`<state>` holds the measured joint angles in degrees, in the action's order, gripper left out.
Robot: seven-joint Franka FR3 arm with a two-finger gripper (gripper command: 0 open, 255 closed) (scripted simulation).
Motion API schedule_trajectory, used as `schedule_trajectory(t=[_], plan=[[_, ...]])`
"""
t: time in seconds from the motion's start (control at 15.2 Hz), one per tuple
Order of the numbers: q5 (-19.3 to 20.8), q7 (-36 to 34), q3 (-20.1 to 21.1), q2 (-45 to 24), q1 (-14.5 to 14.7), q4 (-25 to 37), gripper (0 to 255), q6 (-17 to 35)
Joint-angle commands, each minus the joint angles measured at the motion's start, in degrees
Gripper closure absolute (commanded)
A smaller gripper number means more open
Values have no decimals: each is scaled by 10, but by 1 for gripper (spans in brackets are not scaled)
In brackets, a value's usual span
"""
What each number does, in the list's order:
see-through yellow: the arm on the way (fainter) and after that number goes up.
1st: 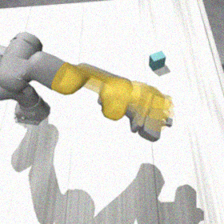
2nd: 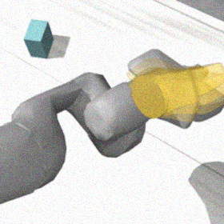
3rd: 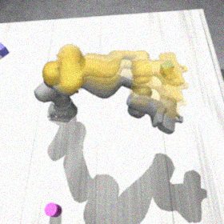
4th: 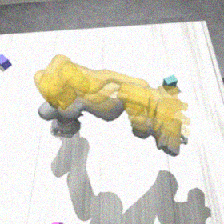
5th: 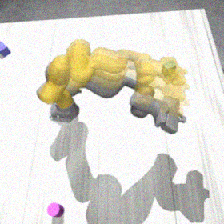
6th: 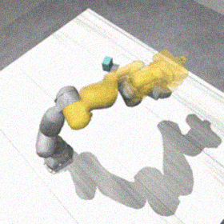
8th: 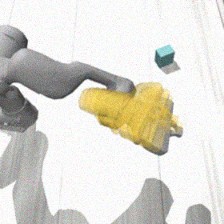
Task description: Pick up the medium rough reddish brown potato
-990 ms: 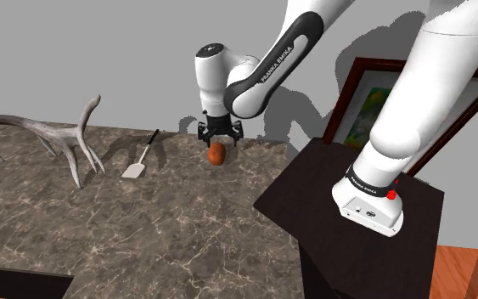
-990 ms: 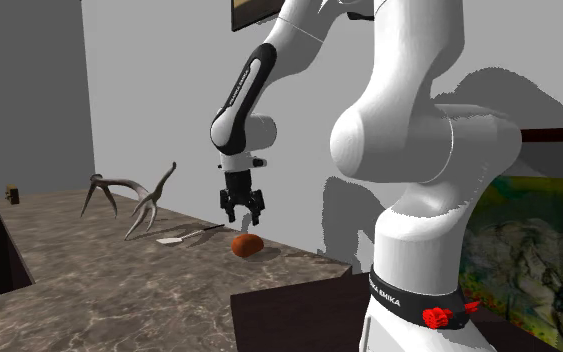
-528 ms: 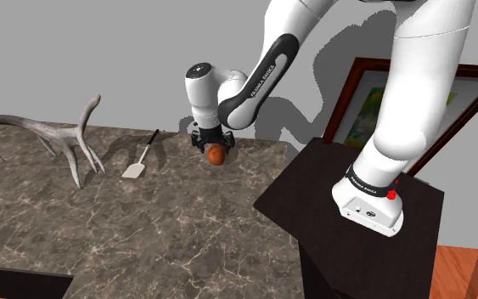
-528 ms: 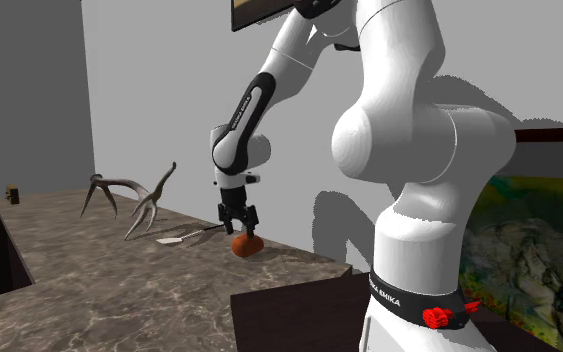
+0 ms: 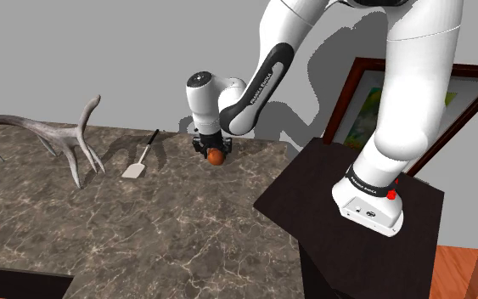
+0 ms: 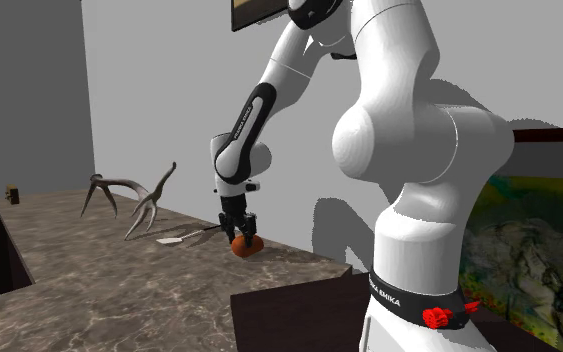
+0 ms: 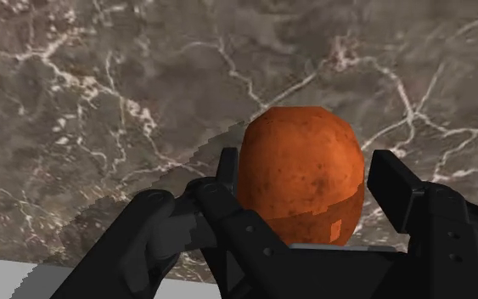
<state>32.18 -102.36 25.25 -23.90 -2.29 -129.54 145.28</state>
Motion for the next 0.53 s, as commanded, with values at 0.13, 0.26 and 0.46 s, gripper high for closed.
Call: schedule_trajectory(t=[0.13, 0.26, 0.46], plan=[[0, 0, 0, -1, 0, 0, 255, 0], [0, 0, 0, 0, 0, 0, 255, 0], [-6, 5, 4, 6, -3, -2, 255, -4]])
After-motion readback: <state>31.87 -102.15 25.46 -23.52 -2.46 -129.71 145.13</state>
